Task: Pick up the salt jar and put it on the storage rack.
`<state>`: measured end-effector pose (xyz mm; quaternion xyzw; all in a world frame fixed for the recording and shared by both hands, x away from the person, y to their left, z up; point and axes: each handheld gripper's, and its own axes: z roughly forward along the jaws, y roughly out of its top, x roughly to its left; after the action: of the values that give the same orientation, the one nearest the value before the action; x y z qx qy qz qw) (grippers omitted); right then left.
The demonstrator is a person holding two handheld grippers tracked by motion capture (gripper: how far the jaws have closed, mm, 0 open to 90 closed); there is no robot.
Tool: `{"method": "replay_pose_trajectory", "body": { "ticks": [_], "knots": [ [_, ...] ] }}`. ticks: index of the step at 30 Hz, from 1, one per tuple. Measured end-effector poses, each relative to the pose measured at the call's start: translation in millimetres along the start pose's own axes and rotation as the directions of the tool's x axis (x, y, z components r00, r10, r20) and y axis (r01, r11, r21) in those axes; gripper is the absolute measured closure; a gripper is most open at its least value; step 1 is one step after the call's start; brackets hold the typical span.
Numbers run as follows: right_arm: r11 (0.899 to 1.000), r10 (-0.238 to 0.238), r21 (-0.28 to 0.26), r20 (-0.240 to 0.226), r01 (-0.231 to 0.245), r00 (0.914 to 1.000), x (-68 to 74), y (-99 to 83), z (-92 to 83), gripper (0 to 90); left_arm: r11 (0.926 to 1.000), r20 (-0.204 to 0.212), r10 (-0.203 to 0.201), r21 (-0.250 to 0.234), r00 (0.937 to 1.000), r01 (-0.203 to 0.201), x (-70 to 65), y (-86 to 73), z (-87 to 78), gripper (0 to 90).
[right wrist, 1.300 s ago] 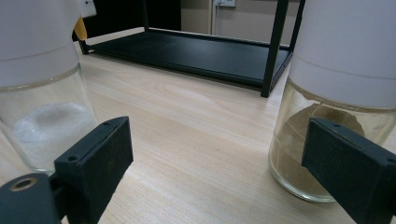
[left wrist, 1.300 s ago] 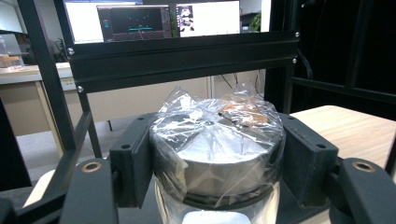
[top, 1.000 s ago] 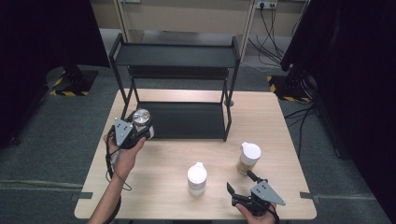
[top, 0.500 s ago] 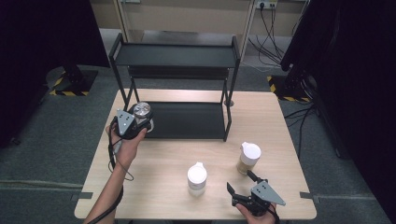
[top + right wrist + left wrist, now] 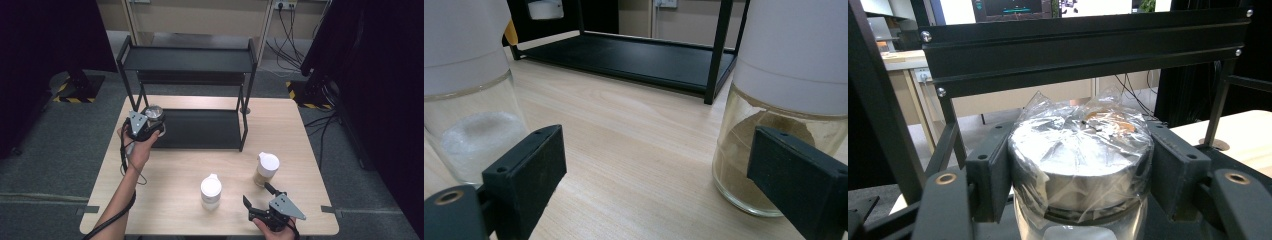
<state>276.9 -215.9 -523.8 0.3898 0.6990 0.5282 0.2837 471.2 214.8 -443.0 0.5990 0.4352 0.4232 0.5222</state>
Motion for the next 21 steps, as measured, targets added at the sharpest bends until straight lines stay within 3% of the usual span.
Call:
{"method": "replay_pose_trajectory", "body": {
  "ticks": [9,21],
  "knots": [
    [1.000,0.004,-0.002,-0.002,-0.004,1.0000,-0.3,-0.1,-0.3,8.9,0.9997,-0.013,0.017,0.019,0.9998,-0.017,1.7,-0.8,16.9,34.5],
    [1.000,0.007,-0.002,-0.004,-0.007,1.0000,-0.8,-0.1,-0.3,8.9,0.9986,-0.022,0.003,0.052,0.9998,-0.002,1.4,-9.1,38.6,34.5]
  ]
}}
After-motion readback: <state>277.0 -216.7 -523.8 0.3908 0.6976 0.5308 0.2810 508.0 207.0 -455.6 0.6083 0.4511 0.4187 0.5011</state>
